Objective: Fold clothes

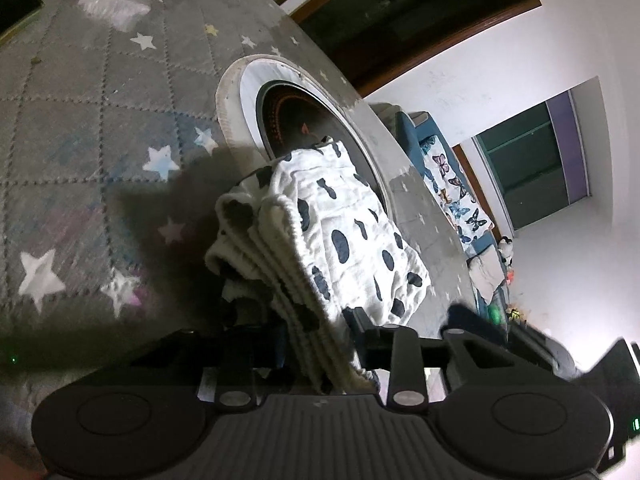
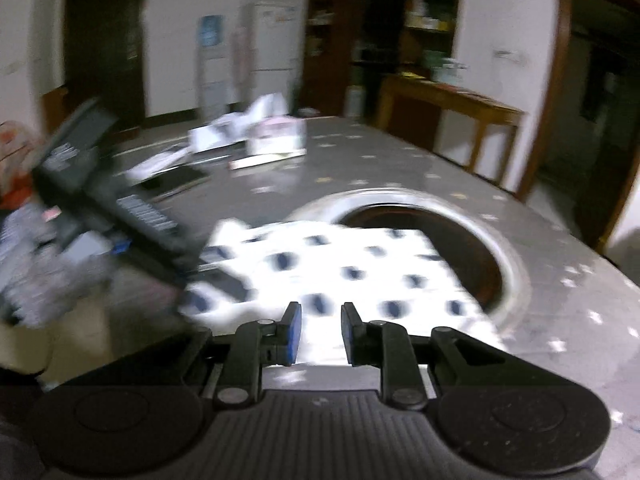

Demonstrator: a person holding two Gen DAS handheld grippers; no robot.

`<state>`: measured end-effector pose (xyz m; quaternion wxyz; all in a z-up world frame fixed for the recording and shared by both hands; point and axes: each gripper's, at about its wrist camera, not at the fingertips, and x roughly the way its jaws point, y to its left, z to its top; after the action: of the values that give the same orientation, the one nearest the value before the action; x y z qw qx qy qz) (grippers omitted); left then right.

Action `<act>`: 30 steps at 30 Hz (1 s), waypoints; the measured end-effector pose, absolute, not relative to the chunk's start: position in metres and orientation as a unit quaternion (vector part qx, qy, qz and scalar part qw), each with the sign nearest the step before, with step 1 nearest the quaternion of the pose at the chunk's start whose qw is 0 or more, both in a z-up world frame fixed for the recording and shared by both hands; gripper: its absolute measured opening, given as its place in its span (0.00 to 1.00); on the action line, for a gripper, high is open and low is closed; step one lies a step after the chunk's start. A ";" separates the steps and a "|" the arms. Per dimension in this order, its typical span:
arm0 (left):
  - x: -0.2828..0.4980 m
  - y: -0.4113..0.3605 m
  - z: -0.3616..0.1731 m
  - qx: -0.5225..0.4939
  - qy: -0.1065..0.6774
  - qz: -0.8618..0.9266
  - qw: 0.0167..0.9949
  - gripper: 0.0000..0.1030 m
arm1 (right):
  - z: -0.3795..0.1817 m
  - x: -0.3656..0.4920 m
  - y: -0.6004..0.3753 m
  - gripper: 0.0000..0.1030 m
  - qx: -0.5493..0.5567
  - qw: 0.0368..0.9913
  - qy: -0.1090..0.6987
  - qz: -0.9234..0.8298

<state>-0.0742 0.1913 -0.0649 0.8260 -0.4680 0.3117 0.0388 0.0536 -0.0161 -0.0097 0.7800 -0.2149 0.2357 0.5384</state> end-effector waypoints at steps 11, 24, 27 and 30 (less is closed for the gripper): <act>-0.075 0.205 -0.058 -0.428 0.315 0.045 0.846 0.19 | -0.037 0.169 -0.018 0.34 -0.109 0.824 0.336 0.443; -0.065 0.233 -0.055 -0.403 0.356 0.026 0.843 0.19 | -0.075 0.200 -0.009 0.18 -0.031 0.778 0.427 0.460; -0.063 0.238 -0.055 -0.401 0.365 0.016 0.840 0.19 | -0.070 0.187 -0.015 0.10 -0.037 0.780 0.422 0.461; -0.064 0.240 -0.053 -0.397 0.373 0.008 0.839 0.19 | -0.064 0.174 -0.031 0.08 -0.037 0.785 0.418 0.455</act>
<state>-0.0643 0.2398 -0.0533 0.8386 -0.3968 0.3731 0.0078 0.1736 -0.0307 -0.0640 0.7855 -0.0365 0.4178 0.4551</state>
